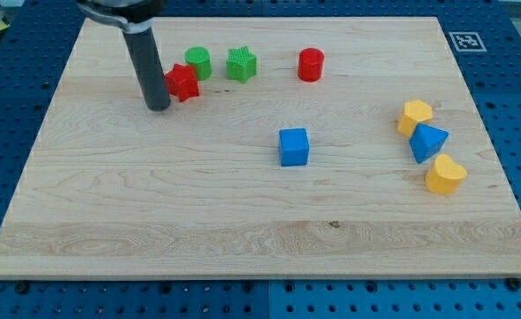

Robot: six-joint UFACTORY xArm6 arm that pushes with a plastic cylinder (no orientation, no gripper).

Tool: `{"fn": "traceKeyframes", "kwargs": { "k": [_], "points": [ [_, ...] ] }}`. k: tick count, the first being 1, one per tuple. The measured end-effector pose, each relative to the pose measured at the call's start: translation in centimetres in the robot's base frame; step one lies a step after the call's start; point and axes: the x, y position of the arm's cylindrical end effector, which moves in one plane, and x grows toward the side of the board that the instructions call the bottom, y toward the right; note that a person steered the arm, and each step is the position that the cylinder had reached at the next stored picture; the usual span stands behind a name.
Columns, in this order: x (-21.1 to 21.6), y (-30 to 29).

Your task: Move the red star left to the green circle

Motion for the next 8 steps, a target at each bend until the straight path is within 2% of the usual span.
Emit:
{"fn": "traceKeyframes", "kwargs": {
  "k": [2,8],
  "points": [
    [-0.3,9.9],
    [-3.4,3.5]
  ]
}}
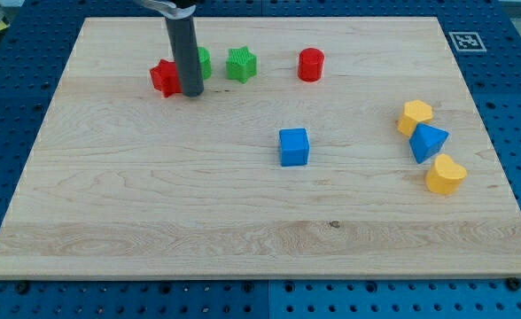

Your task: Move the red star left to the green circle

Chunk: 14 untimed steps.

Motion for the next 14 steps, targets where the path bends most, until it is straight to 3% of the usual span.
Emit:
{"fn": "traceKeyframes", "kwargs": {
  "k": [8,14],
  "points": [
    [1.7,-5.1],
    [-2.9,-3.6]
  ]
}}
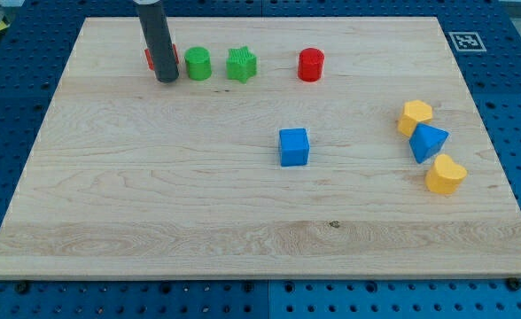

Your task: Move the red star left to the green circle

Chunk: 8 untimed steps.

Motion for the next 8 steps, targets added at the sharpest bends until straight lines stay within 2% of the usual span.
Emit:
{"fn": "traceKeyframes", "kwargs": {
  "k": [1,2,3,4,5,6,7,8],
  "points": [
    [0.3,0.0],
    [3.5,0.4],
    [4.6,-0.4],
    [2.8,-5.7],
    [-1.6,-10.6],
    [-6.9,-11.6],
    [-8.8,-8.2],
    [-8.1,-3.7]
  ]
}}
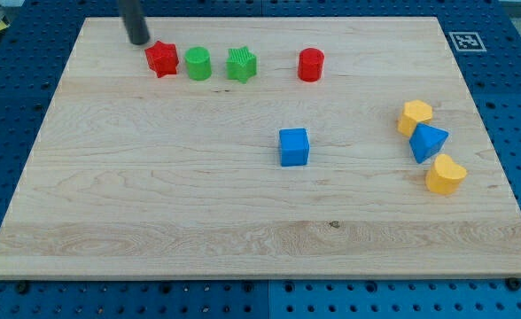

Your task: Move the red star left to the green circle

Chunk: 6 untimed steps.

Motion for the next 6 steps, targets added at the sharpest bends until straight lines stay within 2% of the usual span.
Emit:
{"fn": "traceKeyframes", "kwargs": {
  "k": [4,6],
  "points": [
    [0.4,1.2],
    [2.3,1.2]
  ]
}}
